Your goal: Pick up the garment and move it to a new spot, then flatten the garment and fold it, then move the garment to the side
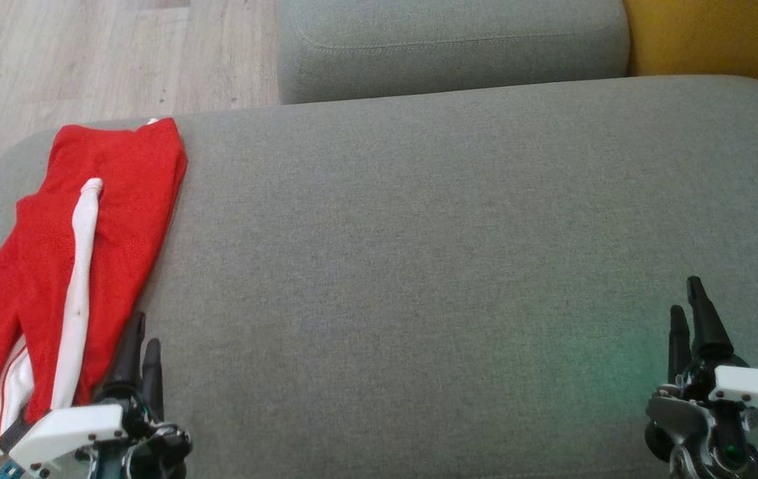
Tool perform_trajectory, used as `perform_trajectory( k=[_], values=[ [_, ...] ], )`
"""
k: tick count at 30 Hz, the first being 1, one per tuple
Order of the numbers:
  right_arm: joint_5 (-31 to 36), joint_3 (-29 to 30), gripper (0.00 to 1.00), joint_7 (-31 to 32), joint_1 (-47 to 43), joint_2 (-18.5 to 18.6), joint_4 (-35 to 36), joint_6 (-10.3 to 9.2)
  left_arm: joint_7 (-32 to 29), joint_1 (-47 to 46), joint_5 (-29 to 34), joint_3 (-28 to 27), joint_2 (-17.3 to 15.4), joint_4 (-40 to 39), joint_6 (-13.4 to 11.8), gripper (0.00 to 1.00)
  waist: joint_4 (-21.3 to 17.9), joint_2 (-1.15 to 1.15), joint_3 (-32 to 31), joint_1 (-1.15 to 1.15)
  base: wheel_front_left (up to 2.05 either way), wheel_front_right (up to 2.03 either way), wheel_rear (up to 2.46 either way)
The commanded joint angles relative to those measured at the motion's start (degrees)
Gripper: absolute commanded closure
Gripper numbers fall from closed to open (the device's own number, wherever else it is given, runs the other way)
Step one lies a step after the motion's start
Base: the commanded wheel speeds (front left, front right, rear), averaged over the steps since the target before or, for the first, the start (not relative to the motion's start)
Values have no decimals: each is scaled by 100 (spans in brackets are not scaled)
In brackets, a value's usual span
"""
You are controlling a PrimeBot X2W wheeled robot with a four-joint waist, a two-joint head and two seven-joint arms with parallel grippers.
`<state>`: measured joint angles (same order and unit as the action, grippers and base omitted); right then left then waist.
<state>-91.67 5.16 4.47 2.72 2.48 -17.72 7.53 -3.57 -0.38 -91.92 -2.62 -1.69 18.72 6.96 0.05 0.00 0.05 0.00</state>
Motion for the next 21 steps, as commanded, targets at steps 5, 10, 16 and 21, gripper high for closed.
perform_trajectory(
  k=[5,10,16,21],
  values=[
    [125,-153,0,-172,294,61,304,-1,126,-315,254,-9,-73,-271,13,0,7,0,-11,0,0,0,0],
    [360,-311,0,-279,335,132,345,-1,211,-332,651,-15,-71,-332,-4,0,13,0,-21,0,0,0,0],
    [652,-491,0,-390,391,186,391,-1,311,-354,1118,1,-70,-395,-10,0,10,0,-32,0,0,0,0],
    [954,-620,0,-475,416,195,416,-1,395,-375,1561,41,-72,-472,-29,0,5,0,-43,0,0,0,0]
  ],
)
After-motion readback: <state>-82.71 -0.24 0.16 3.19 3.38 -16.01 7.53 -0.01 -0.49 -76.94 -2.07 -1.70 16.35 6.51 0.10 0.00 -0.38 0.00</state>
